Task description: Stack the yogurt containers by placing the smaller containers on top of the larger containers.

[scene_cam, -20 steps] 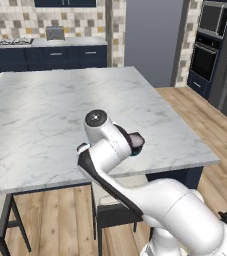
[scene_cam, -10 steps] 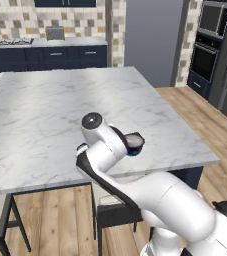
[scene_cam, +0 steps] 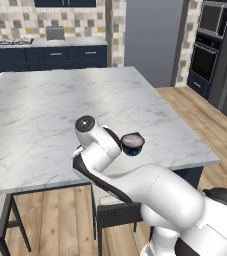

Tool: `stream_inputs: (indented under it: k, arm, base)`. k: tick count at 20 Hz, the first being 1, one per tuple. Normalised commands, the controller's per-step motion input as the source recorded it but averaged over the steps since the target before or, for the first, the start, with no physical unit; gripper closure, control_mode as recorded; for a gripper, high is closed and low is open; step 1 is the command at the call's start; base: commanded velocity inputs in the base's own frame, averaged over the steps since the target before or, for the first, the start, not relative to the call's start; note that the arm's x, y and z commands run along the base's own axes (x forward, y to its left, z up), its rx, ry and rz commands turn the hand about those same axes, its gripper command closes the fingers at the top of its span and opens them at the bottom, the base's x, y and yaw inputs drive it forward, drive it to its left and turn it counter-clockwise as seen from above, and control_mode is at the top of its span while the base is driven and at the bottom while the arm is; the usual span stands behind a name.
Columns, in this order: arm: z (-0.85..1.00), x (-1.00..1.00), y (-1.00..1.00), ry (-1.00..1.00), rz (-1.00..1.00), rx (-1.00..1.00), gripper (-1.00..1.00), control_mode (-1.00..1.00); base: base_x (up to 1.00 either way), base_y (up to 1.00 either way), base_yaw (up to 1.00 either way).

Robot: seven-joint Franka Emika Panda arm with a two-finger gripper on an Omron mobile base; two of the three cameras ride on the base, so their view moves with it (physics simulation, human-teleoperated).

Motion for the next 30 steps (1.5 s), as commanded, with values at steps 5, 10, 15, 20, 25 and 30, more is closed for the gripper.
stream_inputs:
  k: [5, 10, 15, 20, 25, 30]
  arm:
    - [-0.13, 0.18, 0.03, -0.01, 0.00, -0.02, -1.00, -1.00]
    - [-0.19, 0.19, 0.00, -0.03, 0.00, 0.00, -1.00, -1.00]
    - [-0.19, 0.19, 0.01, -0.02, 0.00, 0.00, -1.00, -1.00]
    - [-0.06, 0.19, 0.11, 0.00, 0.00, 0.00, -1.00, -1.00]
    - [-0.02, 0.24, 0.17, 0.00, 0.00, -0.01, -1.00, -1.00]
    - [-0.14, 0.22, 0.09, 0.00, 0.00, -0.04, -1.00, -1.00]
  base:
    - [0.00, 0.00, 0.00]
    - [0.00, 0.00, 0.00]
    - [0.00, 0.00, 0.00]
    - [0.00, 0.00, 0.00]
    - [0.00, 0.00, 0.00]
    - [0.00, 0.00, 0.00]
